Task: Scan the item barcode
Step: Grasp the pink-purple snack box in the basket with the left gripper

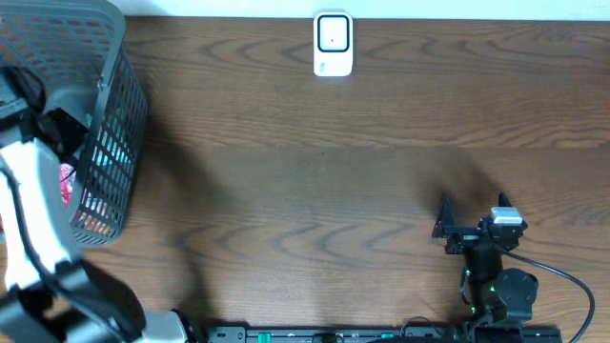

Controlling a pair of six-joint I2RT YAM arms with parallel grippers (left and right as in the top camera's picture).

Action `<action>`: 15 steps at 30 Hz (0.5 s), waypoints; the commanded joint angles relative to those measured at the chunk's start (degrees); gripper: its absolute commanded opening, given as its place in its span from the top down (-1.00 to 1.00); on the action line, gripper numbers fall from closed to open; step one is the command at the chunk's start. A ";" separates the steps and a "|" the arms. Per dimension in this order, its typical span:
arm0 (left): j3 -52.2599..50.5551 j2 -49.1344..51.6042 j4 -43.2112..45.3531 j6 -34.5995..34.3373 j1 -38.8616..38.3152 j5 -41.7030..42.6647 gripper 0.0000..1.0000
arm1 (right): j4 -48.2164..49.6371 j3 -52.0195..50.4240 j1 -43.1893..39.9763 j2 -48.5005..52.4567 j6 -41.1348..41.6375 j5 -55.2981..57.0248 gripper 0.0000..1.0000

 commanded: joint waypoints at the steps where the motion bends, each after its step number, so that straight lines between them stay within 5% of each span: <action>1: -0.13 6.23 -0.26 -3.80 0.13 -7.39 -0.64 | -0.24 -0.09 -0.24 -0.20 0.76 0.02 -0.98; 15: -0.13 22.86 -0.46 -7.45 0.15 -11.54 -0.61 | -0.22 -0.09 -0.24 -0.20 0.76 0.00 -0.98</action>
